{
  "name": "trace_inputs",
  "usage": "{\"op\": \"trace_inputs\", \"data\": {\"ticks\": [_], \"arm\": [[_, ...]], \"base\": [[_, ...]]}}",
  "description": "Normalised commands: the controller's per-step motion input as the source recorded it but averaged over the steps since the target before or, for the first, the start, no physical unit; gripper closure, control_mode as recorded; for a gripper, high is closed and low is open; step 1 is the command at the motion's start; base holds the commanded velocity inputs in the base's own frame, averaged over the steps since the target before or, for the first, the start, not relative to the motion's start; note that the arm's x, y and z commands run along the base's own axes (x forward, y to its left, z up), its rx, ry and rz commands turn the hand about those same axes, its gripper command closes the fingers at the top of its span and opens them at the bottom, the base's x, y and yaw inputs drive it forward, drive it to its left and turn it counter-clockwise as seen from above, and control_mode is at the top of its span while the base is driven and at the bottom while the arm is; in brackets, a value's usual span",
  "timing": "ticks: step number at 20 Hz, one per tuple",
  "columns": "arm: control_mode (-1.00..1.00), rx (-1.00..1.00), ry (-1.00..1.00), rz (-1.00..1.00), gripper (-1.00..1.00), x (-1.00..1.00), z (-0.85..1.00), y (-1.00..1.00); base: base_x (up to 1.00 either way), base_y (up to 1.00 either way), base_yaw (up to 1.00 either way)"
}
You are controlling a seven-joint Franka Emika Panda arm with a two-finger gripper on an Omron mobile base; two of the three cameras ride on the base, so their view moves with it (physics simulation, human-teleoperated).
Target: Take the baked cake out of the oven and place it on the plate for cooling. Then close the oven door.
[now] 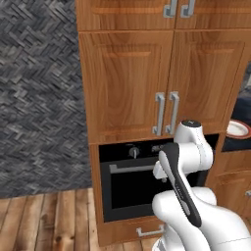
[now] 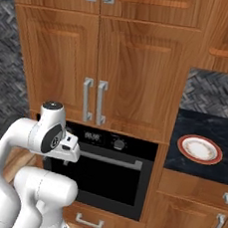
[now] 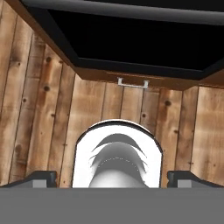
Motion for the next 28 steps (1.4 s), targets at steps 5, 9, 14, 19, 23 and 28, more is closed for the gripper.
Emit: {"op": "trace_inputs", "data": {"ticks": [5, 9, 14, 19, 23, 28], "arm": [[1.00, 0.00, 0.00, 0.00, -1.00, 0.00, 0.00, 0.00], [1.00, 0.00, 0.00, 0.00, -1.00, 0.00, 0.00, 0.00], [1.00, 0.00, 0.00, 0.00, -1.00, 0.00, 0.00, 0.00], [1.00, 0.00, 0.00, 0.00, -1.00, 0.00, 0.00, 0.00], [1.00, 0.00, 0.00, 0.00, -1.00, 0.00, 0.00, 0.00], [1.00, 0.00, 0.00, 0.00, -1.00, 0.00, 0.00, 0.00]], "base": [[-0.09, -0.40, 0.14], [0.00, -0.44, 0.17], [0.00, -0.54, 0.17], [0.00, -0.63, 0.17], [0.00, -0.60, 0.17], [0.06, -0.51, 0.19]]}}
